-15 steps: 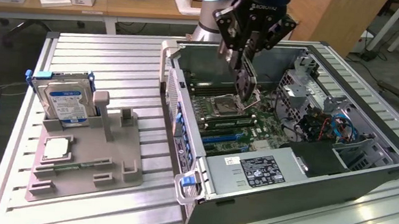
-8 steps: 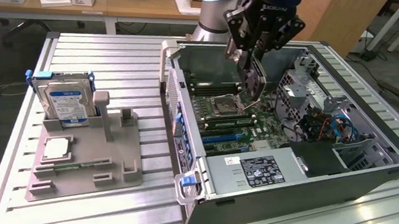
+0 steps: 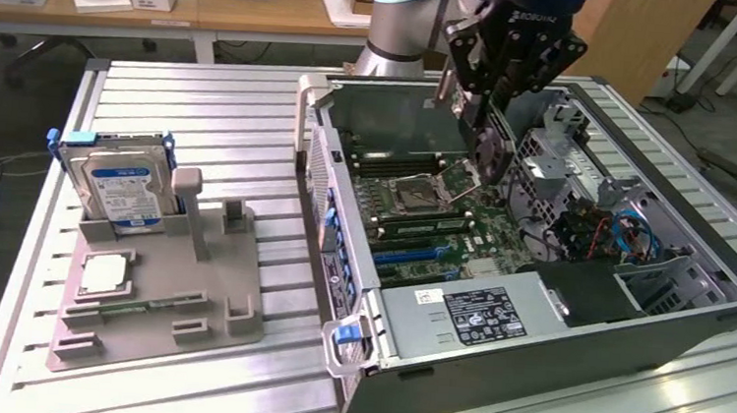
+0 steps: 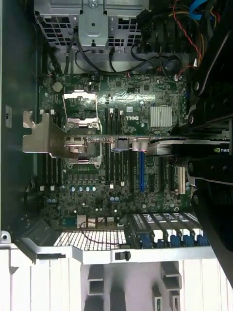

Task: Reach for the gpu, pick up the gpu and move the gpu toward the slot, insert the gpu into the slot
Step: 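Pick up the gpu and move the gpu toward the slot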

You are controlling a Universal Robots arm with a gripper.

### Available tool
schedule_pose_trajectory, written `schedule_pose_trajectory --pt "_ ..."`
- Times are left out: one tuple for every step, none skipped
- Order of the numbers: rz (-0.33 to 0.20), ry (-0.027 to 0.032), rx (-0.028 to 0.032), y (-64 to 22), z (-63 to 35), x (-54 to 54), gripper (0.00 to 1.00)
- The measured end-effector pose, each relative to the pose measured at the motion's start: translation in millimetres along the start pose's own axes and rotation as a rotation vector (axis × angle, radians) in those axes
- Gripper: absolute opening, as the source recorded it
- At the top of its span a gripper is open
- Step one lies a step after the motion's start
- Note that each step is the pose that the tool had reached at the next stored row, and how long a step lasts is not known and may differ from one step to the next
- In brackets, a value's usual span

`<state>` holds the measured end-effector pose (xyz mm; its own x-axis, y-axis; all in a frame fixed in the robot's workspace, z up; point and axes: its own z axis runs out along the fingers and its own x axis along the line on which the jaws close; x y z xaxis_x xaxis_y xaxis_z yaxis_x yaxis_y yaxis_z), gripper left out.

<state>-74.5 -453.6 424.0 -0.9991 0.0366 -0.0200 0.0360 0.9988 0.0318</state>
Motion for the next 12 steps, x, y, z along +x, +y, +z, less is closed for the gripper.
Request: schedule_pose_trajectory --pt "0.000 0.0000 0.0000 0.1 0.1 -2.8 0.26" --pt "0.000 0.0000 0.0000 0.2 0.1 -5.4 0.26" --pt "0.000 0.0001 0.0000 0.3 0.1 -8.0 0.26" --pt "0.000 0.0000 0.0000 0.4 0.2 -10.6 0.26" --pt "0.000 0.0000 0.0000 0.5 0.3 -13.3 0.26" --pt "0.000 0.0000 -0.0001 0.6 0.3 -15.9 0.26" --pt "-0.001 0.0001 0.0000 0.7 0.4 -18.5 0.26" --pt "-0.001 0.0000 0.0000 0.8 0.4 -21.3 0.26" --pt "-0.001 0.0000 0.0000 0.9 0.5 -23.9 0.26" --pt "-0.001 0.0000 0.0000 1.0 0.5 -26.6 0.26" --pt "-0.001 0.0001 0.0000 1.1 0.6 -29.4 0.26" --pt "-0.001 0.0000 0.0000 1.1 0.7 -32.1 0.26"
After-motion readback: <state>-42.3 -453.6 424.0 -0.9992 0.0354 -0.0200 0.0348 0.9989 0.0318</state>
